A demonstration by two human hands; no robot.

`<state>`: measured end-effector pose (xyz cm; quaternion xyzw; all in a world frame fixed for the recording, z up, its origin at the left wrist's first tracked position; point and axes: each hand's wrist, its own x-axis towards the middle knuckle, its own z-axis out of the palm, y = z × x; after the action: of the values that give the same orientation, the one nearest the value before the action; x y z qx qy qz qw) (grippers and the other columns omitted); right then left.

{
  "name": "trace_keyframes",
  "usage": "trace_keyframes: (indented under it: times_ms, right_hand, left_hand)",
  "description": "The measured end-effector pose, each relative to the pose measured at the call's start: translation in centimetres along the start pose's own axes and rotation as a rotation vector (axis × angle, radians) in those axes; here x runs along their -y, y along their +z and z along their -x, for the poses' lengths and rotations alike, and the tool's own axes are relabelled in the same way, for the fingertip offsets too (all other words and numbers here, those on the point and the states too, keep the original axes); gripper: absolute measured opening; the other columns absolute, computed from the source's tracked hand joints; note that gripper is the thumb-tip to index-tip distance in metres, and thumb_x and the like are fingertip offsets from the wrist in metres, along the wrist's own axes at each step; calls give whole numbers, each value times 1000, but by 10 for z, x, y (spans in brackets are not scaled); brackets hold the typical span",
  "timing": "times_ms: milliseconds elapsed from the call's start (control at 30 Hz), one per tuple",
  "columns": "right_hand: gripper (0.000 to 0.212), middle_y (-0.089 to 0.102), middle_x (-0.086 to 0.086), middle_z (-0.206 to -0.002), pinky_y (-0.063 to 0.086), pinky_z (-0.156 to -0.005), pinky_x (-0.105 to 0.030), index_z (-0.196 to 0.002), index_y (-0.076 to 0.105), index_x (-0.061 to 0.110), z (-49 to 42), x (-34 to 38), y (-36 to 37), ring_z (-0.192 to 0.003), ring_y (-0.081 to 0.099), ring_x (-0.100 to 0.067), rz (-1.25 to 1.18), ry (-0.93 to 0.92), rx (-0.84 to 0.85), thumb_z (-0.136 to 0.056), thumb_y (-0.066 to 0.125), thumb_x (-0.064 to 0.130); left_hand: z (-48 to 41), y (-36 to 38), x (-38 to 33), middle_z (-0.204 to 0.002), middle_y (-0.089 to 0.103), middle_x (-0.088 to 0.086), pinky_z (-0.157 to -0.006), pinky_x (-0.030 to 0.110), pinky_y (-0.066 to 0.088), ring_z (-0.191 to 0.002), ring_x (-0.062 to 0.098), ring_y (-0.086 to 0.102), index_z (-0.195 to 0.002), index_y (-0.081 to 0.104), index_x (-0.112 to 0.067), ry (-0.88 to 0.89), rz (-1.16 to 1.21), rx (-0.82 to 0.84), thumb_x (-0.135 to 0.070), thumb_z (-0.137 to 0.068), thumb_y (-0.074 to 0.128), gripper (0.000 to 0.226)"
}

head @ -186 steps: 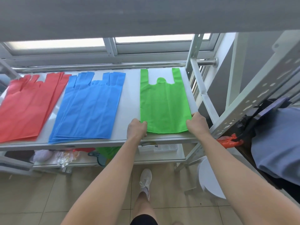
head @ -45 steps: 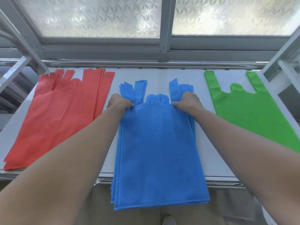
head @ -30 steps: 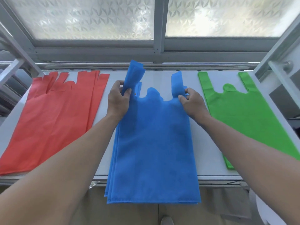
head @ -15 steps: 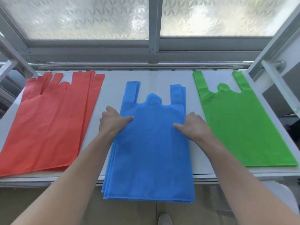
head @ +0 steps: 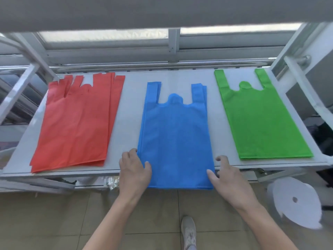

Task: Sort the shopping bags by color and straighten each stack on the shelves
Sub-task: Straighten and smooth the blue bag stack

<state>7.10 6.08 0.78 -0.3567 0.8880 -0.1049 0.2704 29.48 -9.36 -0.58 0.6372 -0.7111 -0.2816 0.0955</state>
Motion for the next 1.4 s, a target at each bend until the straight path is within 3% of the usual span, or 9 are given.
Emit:
trace_keyframes:
  times_ms: [200, 433, 533, 633, 867, 967, 1067, 1200, 1400]
  right_hand:
    - [60, 64, -13, -127, 46, -87, -37, -148, 38, 21, -10, 39, 3, -110, 63, -34, -351, -50, -131, -95, 65, 22]
    - [29, 61, 9, -120, 32, -81, -14, -127, 60, 19, -62, 47, -11, -106, 58, -12, -499, -163, -236, -99, 58, 10]
    - [25, 64, 8, -119, 35, -89, -17, -124, 66, 16, -79, 39, -4, -119, 60, -17, -480, -116, -217, -102, 55, 12]
    - [32, 64, 2, -132, 36, -90, -16, -134, 63, 13, -79, 36, 0, -116, 59, -15, -480, -106, -177, -106, 48, 12]
    - [47, 53, 2, -151, 34, -120, -31, -152, 50, 16, -76, 22, -4, -140, 48, -15, -578, -136, -43, -104, 51, 13]
    - [49, 58, -4, -144, 57, -92, -35, -151, 49, 20, -74, 19, -2, -113, 64, -15, -896, -36, 88, -102, 57, 16]
    - [50, 58, -9, -141, 56, -72, -26, -152, 46, 17, -70, 25, 3, -98, 64, -15, -1058, 11, 174, -104, 57, 9]
    - [53, 56, -6, -142, 57, -75, -26, -150, 48, 18, -71, 19, -1, -106, 65, -16, -1044, 0, 189, -100, 64, 9]
    - [62, 55, -1, -141, 54, -92, -37, -153, 44, 19, -72, -11, -20, -117, 62, -21, -533, -145, 39, -97, 70, 26]
  left_hand:
    - [18, 5, -5, -145, 40, 13, -115, 42, 31, -139, 33, 34, -150, 42, -9, 49, 44, 58, -18, -94, 65, 61]
    - [-24, 13, -2, -139, 45, 12, -113, 37, 38, -133, 32, 43, -122, 68, -11, 311, 50, -41, -2, -89, 69, 34]
    - [-41, 13, -6, -141, 54, 4, -115, 38, 38, -134, 25, 47, -119, 70, -16, 591, 4, 10, -20, -92, 75, 28]
    - [-45, 13, -8, -147, 50, -8, -116, 37, 34, -140, 14, 42, -131, 62, -29, 855, -202, 278, -50, -83, 81, 55]
    - [-62, 5, 4, -151, 50, -12, -115, 42, 39, -139, 14, 48, -138, 60, -36, 929, -144, 368, -55, -84, 79, 61]
    - [-55, 4, 3, -146, 49, -8, -112, 39, 40, -132, 17, 51, -154, 39, -33, 896, -183, 269, -69, -84, 68, 84]
    - [-44, 12, -5, -143, 42, -5, -110, 39, 39, -129, 19, 47, -160, 26, -33, 898, -241, 141, -68, -86, 65, 91]
    - [-48, 15, -11, -143, 52, -7, -105, 40, 44, -129, 19, 53, -145, 54, -32, 982, -209, 144, -39, -98, 67, 49]
    - [-56, 8, -7, -128, 68, -14, -97, 31, 51, -118, 10, 59, -131, 70, -31, 923, -46, 313, -46, -99, 64, 36]
